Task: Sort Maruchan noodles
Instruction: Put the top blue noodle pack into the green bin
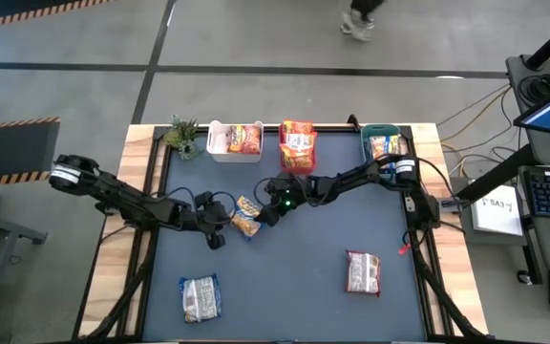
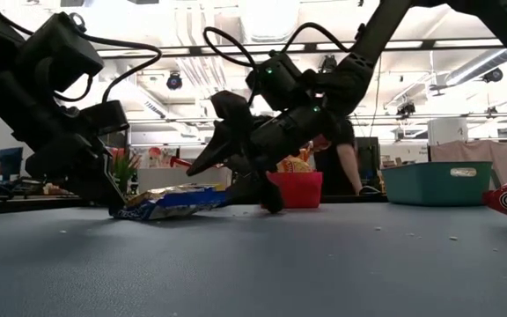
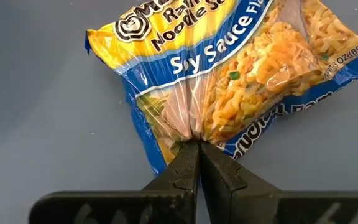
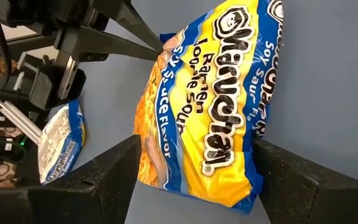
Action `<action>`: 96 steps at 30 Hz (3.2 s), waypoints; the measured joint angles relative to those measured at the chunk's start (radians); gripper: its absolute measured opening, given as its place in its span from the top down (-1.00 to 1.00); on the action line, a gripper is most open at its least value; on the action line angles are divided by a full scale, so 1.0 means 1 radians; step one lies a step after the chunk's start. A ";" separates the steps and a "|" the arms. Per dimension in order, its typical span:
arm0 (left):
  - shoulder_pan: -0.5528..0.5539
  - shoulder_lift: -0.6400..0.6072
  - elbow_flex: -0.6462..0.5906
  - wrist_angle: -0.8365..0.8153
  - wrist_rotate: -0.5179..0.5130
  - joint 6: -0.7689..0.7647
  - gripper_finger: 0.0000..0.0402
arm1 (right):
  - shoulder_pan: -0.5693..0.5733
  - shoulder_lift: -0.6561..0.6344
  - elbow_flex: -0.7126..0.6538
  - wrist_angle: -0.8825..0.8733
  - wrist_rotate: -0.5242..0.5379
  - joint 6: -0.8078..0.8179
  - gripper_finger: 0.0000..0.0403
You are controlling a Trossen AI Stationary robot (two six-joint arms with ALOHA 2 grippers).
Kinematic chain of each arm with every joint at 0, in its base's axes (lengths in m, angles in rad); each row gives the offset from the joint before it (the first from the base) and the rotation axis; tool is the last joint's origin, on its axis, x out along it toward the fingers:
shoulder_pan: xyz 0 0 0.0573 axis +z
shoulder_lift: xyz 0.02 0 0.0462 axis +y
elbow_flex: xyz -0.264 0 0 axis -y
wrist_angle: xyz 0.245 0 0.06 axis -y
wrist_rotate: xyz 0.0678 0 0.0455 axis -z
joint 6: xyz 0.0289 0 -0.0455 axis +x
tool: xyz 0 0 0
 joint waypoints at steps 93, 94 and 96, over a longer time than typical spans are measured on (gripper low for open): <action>0.127 -0.047 0.025 0.218 0.020 0.067 0.05 | 0.060 -0.027 0.043 -0.114 0.143 -0.483 0.37; 0.127 -0.050 0.025 0.218 0.022 0.070 0.10 | 0.060 -0.027 0.043 -0.114 0.142 -0.489 0.37; 0.126 -0.056 0.025 0.217 0.029 0.074 0.20 | 0.060 -0.027 0.043 -0.113 0.141 -0.489 0.37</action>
